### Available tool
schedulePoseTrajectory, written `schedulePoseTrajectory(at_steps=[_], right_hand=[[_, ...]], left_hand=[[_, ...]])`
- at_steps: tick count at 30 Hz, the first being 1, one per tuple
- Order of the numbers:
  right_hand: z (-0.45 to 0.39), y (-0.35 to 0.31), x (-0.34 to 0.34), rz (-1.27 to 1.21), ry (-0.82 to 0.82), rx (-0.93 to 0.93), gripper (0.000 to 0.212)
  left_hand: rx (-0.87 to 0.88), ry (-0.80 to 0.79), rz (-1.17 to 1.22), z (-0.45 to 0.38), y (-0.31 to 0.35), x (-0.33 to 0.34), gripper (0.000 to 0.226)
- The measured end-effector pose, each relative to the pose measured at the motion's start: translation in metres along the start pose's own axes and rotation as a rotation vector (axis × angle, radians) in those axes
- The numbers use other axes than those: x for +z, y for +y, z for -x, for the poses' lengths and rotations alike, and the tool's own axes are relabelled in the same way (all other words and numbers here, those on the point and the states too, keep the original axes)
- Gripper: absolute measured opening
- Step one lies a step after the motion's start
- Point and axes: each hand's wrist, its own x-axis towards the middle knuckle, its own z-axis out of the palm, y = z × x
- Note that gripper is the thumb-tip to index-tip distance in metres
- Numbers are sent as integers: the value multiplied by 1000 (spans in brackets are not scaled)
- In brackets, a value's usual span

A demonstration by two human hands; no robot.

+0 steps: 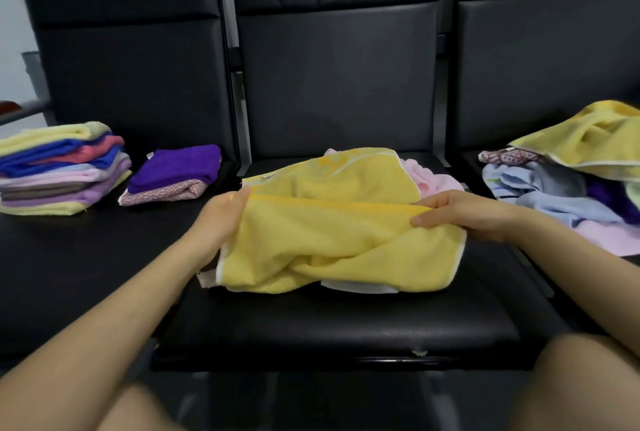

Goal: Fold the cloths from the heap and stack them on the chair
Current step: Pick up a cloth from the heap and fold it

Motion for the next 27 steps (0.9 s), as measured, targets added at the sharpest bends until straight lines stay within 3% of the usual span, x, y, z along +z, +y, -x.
schedulePoseTrajectory(at_steps=[3, 4, 6, 9, 14, 18, 23, 27], right_hand=[[-13, 5, 1, -104, 328, -108, 10], [-19, 7, 2, -105, 415, -122, 6], [-31, 15, 6, -58, 525, -90, 17], [-45, 16, 16, -59, 568, -62, 32], [-52, -3, 27, -116, 613, -149, 12], [-48, -9, 32, -188, 679, -233, 11], [-38, -16, 28, -272, 757, -323, 22], [-43, -15, 32, -292, 636, -257, 28]], left_hand=[[-24, -173, -105, -3, -6, 5, 30], [-37, -225, -113, -3, -5, 7, 32], [-84, -255, -144, -8, -5, 13, 34], [-163, -179, -103, -14, -7, 18, 35], [-295, -95, 389, -16, -3, 22, 31], [-452, -95, 623, -13, 1, 25, 37], [-524, -136, 643, -10, 7, 25, 36], [-475, -164, 561, -6, 4, 25, 36]])
